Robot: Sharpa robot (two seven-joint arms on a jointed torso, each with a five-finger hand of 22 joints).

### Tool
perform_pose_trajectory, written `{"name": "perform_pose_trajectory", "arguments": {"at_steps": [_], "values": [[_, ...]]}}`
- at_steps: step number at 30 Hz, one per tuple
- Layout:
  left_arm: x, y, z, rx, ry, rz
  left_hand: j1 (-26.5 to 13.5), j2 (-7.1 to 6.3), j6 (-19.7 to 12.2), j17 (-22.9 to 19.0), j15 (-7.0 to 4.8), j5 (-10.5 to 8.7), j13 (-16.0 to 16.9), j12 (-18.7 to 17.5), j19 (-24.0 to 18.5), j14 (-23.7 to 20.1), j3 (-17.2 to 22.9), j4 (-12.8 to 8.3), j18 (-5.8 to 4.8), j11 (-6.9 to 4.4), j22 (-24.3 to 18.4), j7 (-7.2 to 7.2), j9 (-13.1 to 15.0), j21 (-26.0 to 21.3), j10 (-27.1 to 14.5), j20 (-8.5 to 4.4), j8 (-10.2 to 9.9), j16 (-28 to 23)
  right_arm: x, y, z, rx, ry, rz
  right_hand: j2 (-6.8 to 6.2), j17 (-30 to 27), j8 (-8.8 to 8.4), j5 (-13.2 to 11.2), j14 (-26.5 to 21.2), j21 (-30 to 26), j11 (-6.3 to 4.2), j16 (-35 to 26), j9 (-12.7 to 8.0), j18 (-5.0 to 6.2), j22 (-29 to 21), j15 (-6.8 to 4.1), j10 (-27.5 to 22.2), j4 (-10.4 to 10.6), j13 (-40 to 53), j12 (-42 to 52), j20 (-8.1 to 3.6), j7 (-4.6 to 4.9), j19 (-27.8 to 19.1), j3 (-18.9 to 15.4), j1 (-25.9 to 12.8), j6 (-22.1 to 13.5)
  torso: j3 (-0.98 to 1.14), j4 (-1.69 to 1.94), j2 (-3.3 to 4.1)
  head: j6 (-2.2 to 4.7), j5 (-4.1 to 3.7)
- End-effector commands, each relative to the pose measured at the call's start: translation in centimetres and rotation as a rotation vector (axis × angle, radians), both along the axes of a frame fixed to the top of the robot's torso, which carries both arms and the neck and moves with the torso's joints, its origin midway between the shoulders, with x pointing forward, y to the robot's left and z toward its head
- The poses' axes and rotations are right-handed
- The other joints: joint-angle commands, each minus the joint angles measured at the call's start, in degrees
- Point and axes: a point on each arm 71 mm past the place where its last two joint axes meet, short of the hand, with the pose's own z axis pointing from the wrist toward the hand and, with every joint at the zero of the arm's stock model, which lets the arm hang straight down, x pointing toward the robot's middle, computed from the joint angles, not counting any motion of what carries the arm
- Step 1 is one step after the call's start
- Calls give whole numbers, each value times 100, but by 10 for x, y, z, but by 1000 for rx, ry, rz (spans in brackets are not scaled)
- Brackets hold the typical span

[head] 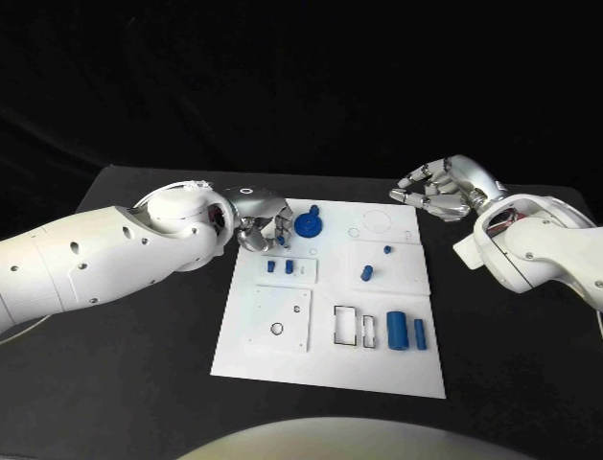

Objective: Assemble the parts on the task board

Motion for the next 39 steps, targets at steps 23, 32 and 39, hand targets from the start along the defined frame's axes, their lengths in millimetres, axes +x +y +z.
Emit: {"name": "perform_pose_trajectory", "arguments": {"at_steps": [23, 32, 39], "values": [[3, -11, -11, 17, 50, -17, -59, 10, 40, -13, 7, 24, 6, -22, -21, 27, -38, 0, -54, 15, -24, 14, 8, 3, 39, -3, -13, 0, -1, 2, 0, -9, -12, 12, 32, 422, 28, 19, 344, -32, -5, -34, -2, 58, 352, -36, -2, 5, 8, -6, 0, -28, -35, -25, -35, -16, 3, 0, 0, -44, -12], [3, -12, -12, 22, 59, -24, -55, 9, 42, -28, 5, 24, 7, -31, -29, 21, -35, -5, -52, 13, -35, 12, 10, -2, 44, -3, -19, -5, -1, 2, 1, -11, -13, 13, 32, 422, 28, 19, 344, -32, -5, -34, -2, 58, 352, -36, -2, 5, 8, -6, 0, -28, -35, -25, -35, -16, 6, 1, -5, -62, -15], [2, -13, -13, 25, 63, -26, -47, 12, 49, -25, 3, 25, 9, -36, -24, 23, -31, -13, -54, 10, -27, 9, 14, 0, 54, -4, -23, -6, -1, 2, 1, -11, -14, 13, 32, 422, 28, 19, 344, -32, -5, -34, -2, 58, 352, -36, -2, 5, 8, -6, 0, -28, -35, -25, -35, -16, 6, 1, -1, -68, -11]]}}
